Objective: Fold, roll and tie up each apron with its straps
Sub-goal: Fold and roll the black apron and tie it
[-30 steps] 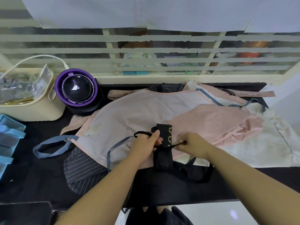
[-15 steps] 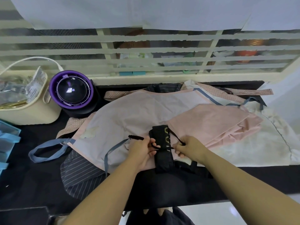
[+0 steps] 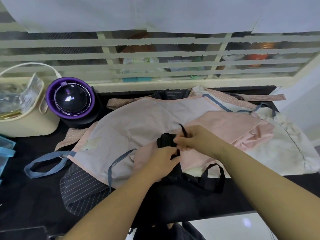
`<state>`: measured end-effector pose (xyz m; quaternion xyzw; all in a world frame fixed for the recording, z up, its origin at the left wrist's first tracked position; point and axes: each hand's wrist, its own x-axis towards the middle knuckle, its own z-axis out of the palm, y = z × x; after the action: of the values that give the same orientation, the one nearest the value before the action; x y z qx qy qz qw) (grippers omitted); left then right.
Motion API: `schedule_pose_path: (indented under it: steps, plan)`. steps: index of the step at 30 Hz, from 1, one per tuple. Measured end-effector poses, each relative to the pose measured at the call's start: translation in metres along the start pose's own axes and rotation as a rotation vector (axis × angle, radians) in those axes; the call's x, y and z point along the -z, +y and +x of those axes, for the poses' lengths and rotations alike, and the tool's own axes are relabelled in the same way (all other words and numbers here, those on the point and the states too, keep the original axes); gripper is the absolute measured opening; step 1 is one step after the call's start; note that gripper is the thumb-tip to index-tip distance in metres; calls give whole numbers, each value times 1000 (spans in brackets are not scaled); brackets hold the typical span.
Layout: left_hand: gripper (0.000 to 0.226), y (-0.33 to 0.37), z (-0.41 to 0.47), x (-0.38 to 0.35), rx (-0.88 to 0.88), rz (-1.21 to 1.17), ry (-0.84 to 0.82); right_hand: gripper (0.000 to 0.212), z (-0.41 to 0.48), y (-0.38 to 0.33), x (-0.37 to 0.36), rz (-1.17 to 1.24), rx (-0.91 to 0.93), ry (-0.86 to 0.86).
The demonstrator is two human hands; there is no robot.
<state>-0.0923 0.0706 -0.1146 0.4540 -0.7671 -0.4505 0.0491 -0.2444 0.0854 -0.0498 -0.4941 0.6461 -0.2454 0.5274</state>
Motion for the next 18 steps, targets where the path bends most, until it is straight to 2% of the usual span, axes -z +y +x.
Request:
schedule_pose_path:
  steps: [2,4,5,8,11,13,16,18]
  plan:
    - [24,-2,1,1,32,-31,-17,15,8,-15,-6,80,67,11]
    - [24,-4,-1,2,58,-138,-29,26,14,-14,-5,173,58,87]
    - [24,-5,-2,2,68,-197,-26,30,15,-10,-4,143,40,100]
    - [21,-5,-5,1,72,-305,-12,42,12,15,-6,-55,-28,-14]
    - [23,-4,-6,1,74,-378,-12,41,7,27,-15,-234,-11,-81]
    - [24,-3,-6,2,95,-441,0,33,7,31,-16,-418,71,-61]
    - [26,-2,-4,5,179,-529,27,8,2,34,-9,-643,183,4]
    - [27,-1,-1,9,234,-542,18,11,-3,38,-7,-739,247,82]
